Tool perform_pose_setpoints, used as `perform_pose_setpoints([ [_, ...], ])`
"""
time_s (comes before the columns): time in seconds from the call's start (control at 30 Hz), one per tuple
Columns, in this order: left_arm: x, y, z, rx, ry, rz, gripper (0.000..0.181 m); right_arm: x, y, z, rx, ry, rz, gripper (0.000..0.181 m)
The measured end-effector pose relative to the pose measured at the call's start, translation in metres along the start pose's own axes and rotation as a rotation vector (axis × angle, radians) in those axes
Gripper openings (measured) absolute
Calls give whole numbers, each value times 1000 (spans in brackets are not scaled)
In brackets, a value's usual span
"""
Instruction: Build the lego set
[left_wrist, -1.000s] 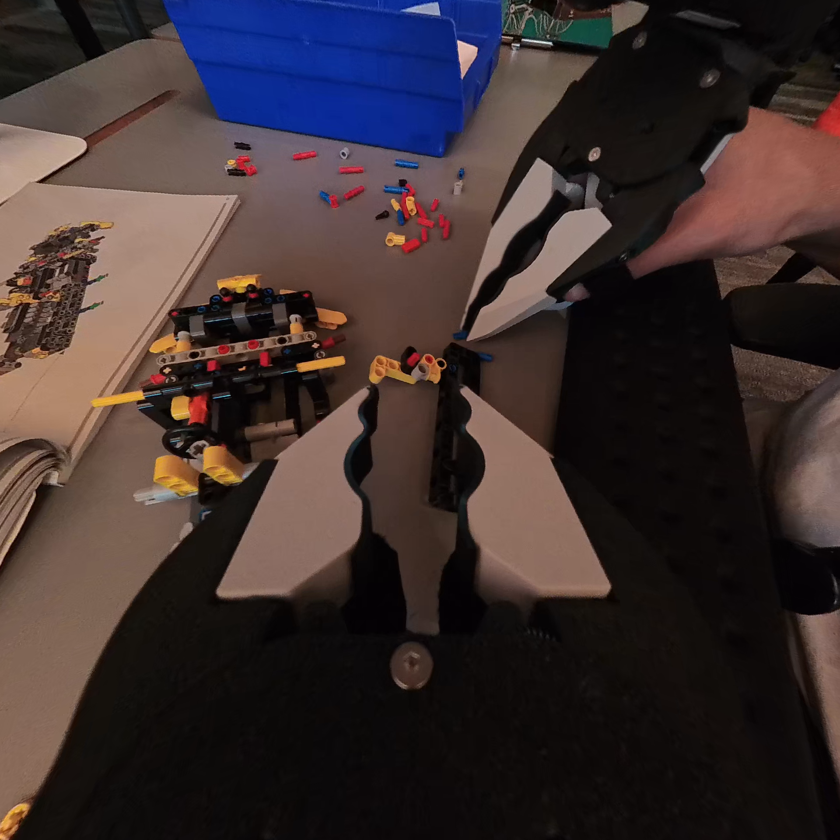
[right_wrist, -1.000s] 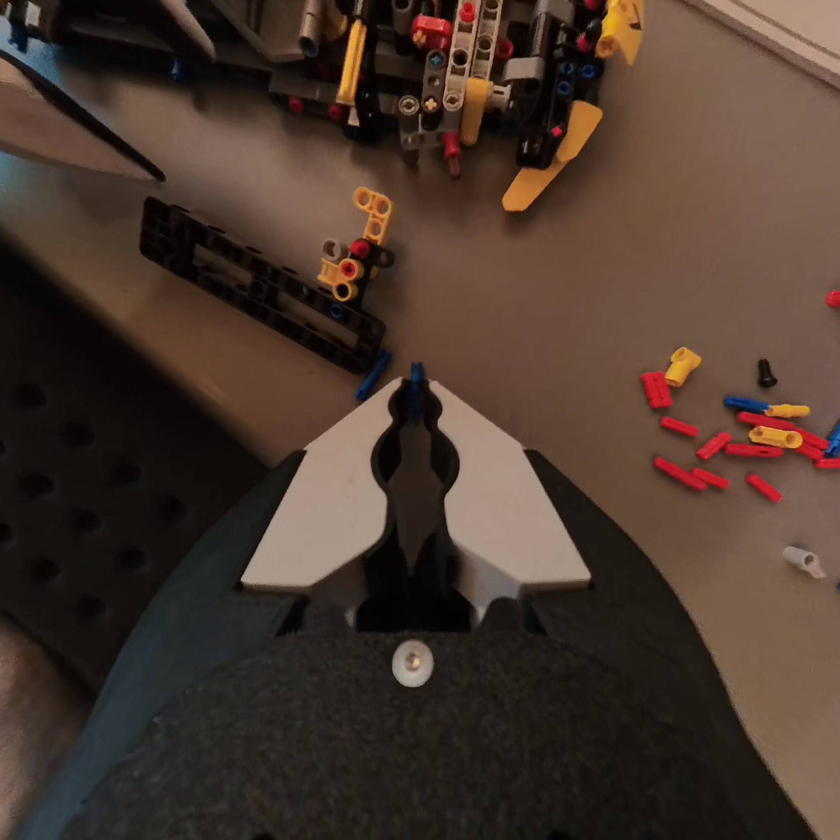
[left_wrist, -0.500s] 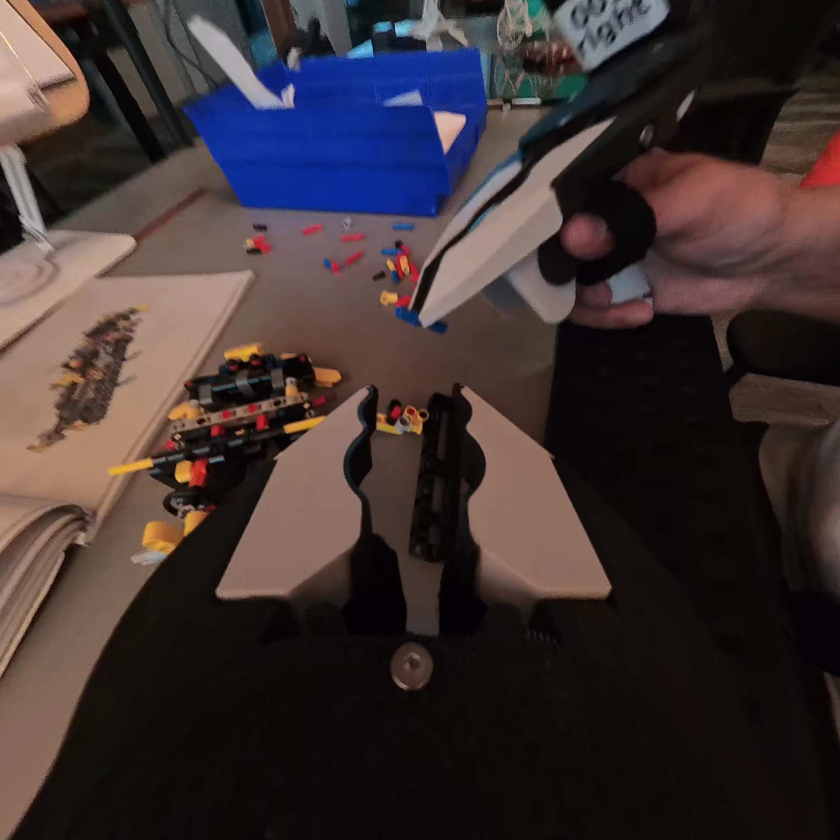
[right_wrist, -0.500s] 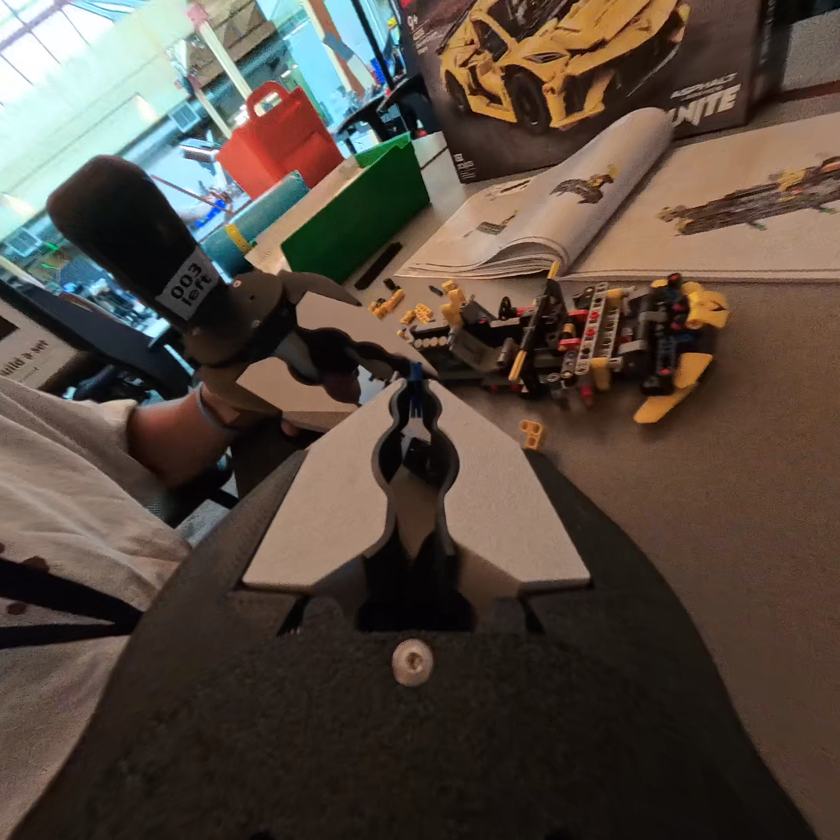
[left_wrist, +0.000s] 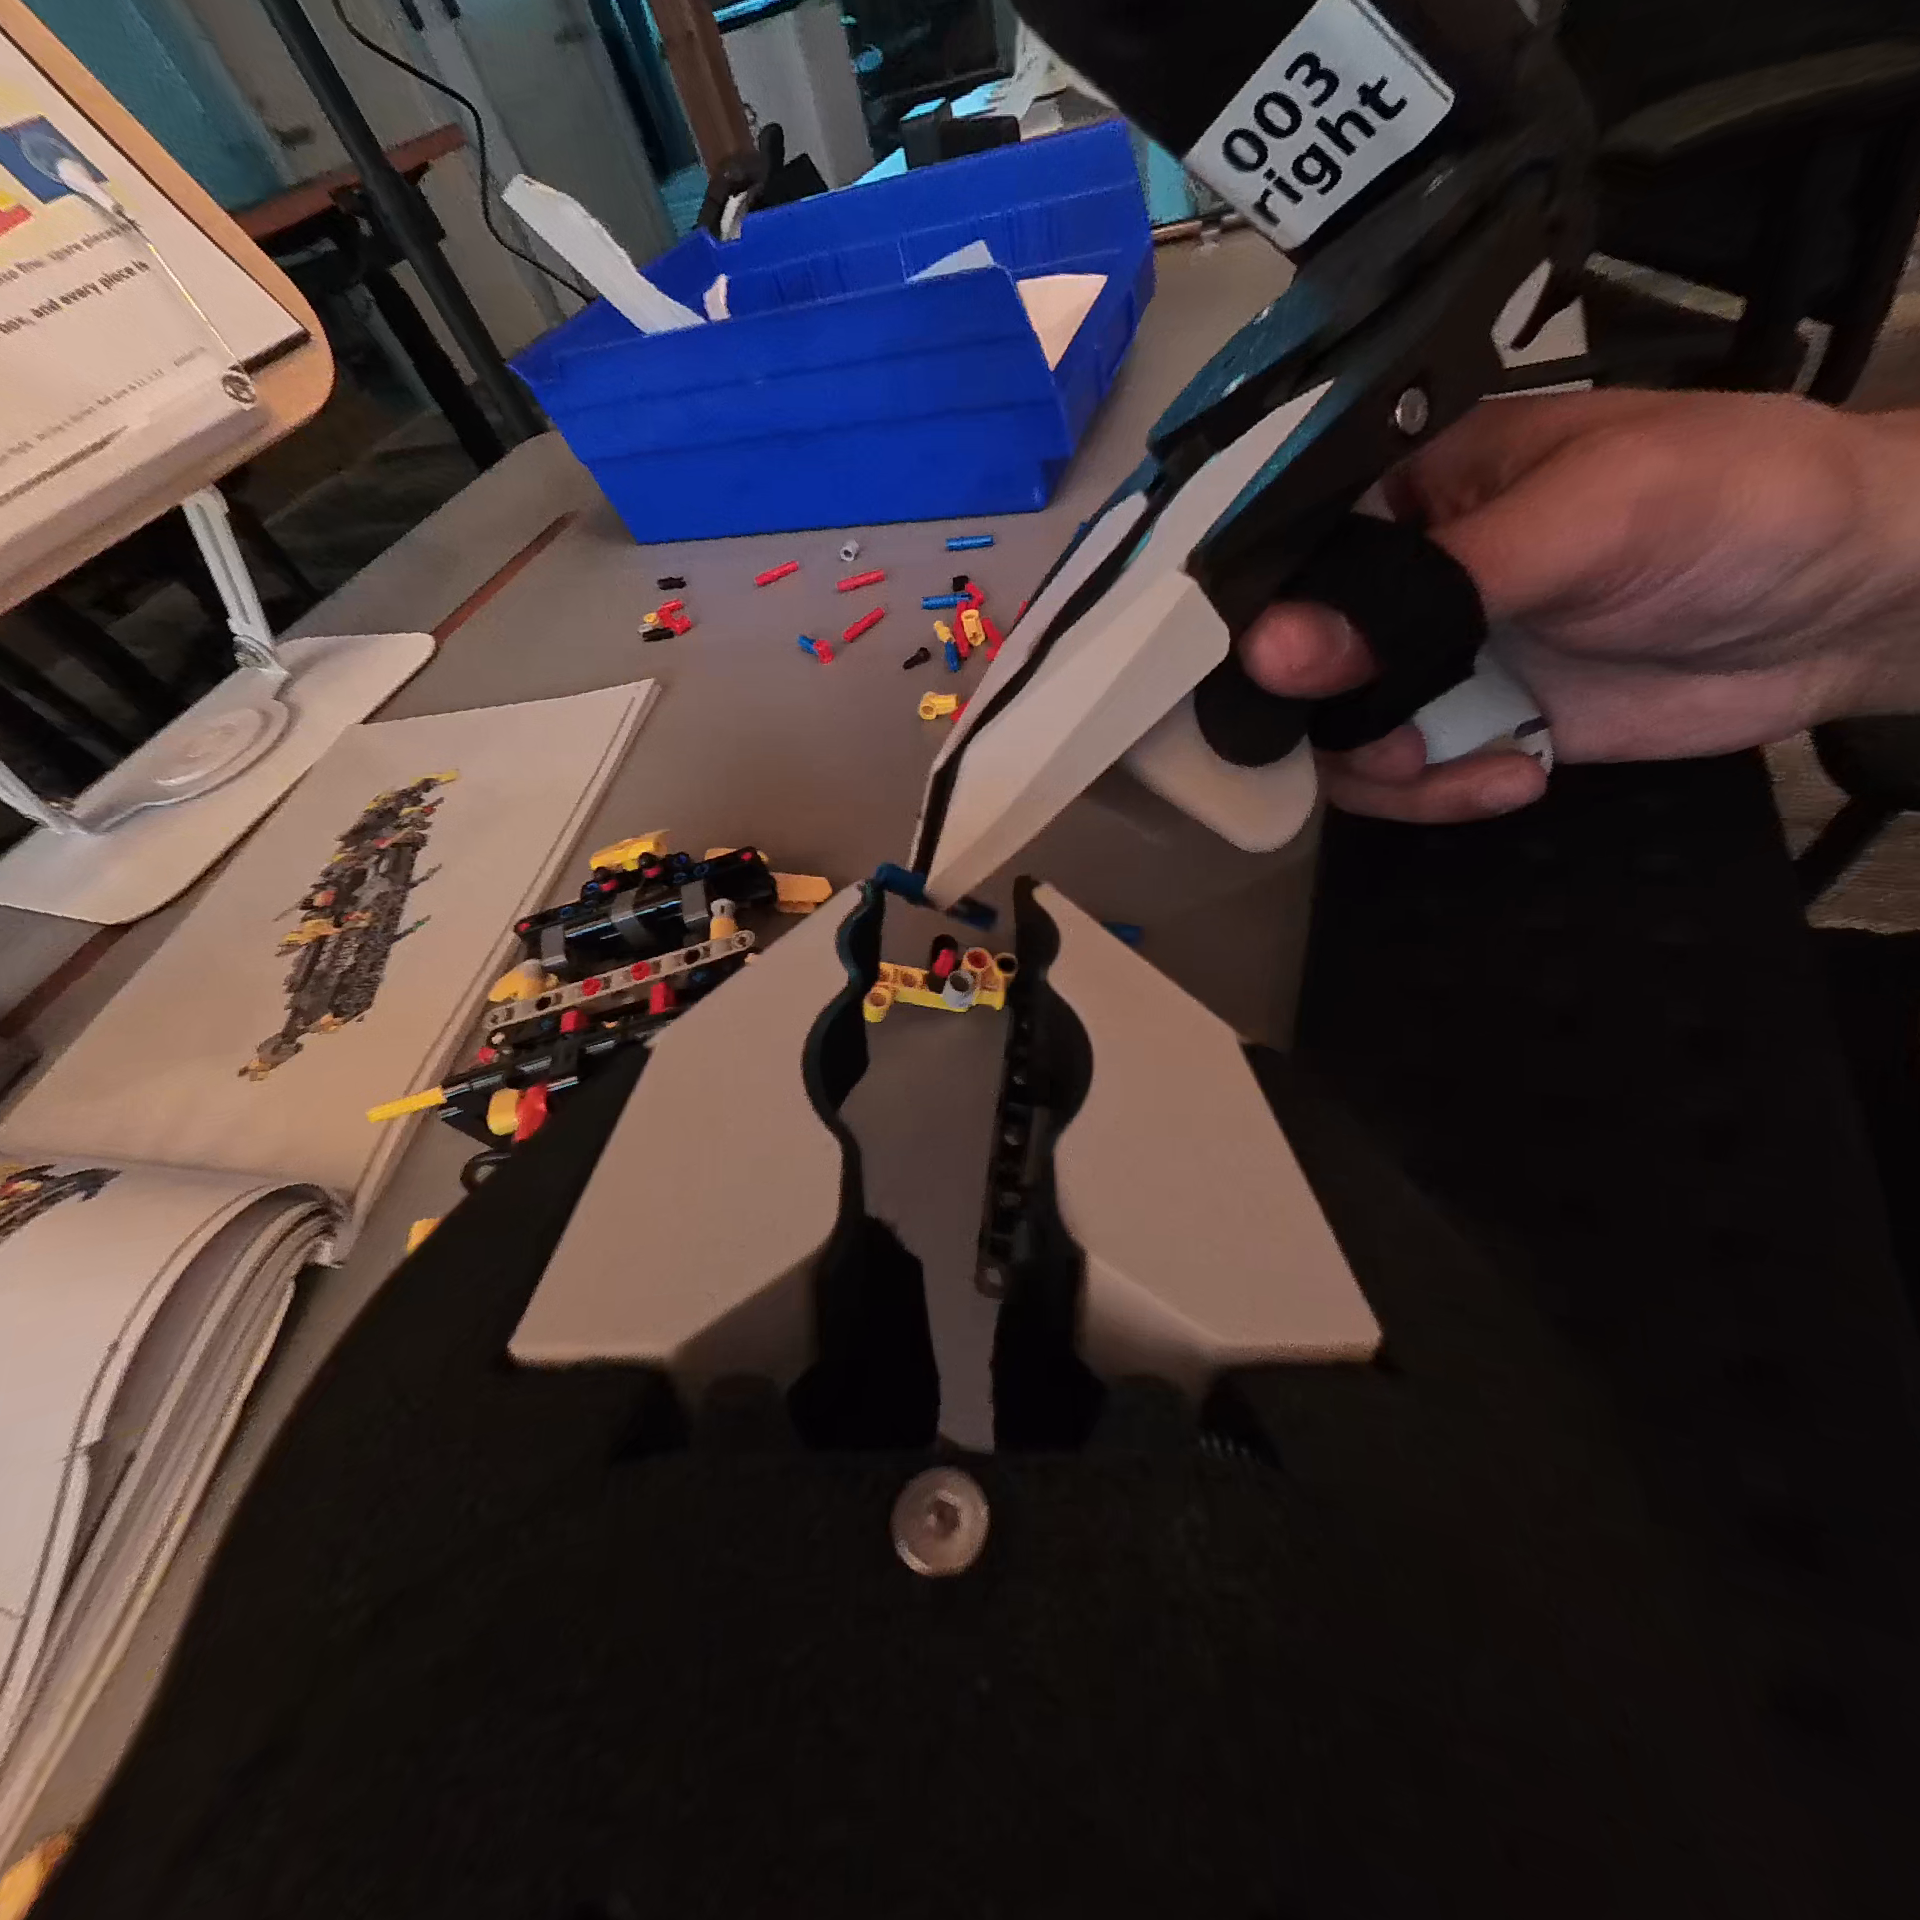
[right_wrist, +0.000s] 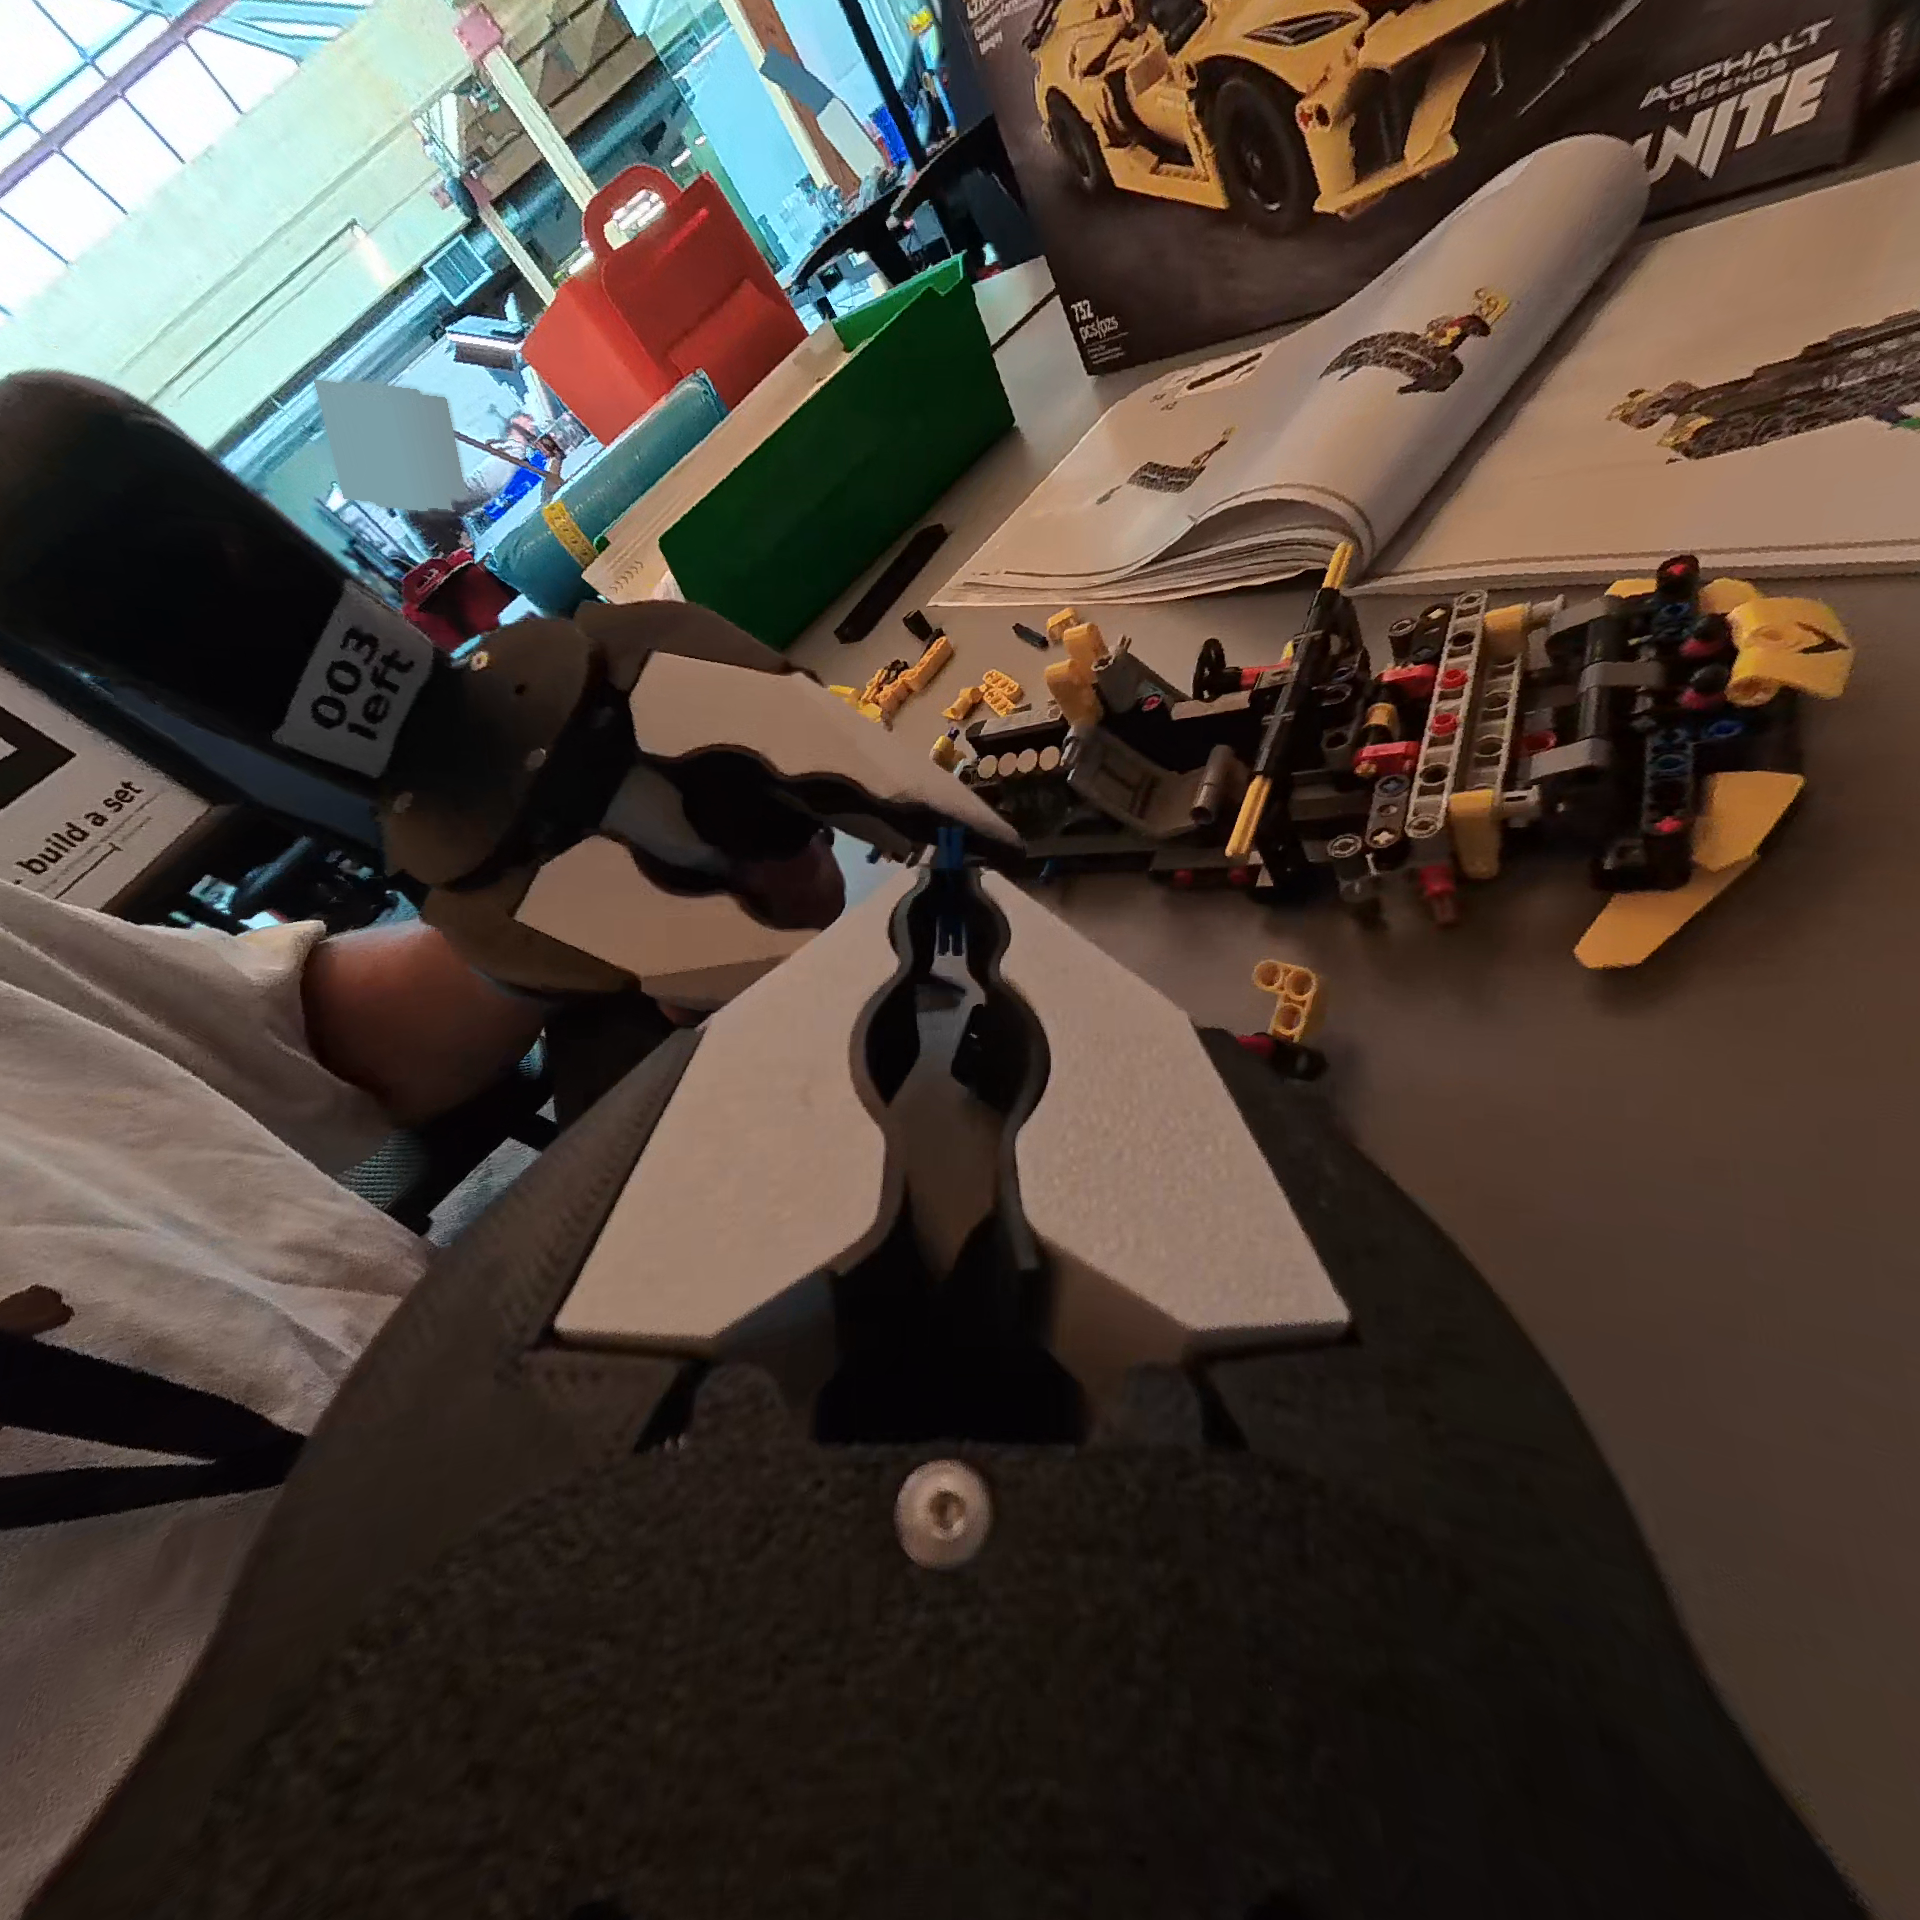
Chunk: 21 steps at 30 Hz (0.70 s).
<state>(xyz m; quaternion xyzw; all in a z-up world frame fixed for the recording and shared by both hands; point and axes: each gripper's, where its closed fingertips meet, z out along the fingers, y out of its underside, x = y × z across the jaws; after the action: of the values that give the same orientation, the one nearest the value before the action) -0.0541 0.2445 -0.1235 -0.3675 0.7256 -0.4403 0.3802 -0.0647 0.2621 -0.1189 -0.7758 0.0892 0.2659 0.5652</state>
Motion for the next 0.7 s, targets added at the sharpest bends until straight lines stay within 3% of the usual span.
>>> perform_pose_setpoints([
  [0.4, -1, 3, 2, -22, -97, 221, 10, -3, 5, 2, -33, -113, 152, 6],
  [0.7, 0, 8, 4, -54, -129, 326, 10, 0, 10, 2, -67, -82, 133, 4],
])
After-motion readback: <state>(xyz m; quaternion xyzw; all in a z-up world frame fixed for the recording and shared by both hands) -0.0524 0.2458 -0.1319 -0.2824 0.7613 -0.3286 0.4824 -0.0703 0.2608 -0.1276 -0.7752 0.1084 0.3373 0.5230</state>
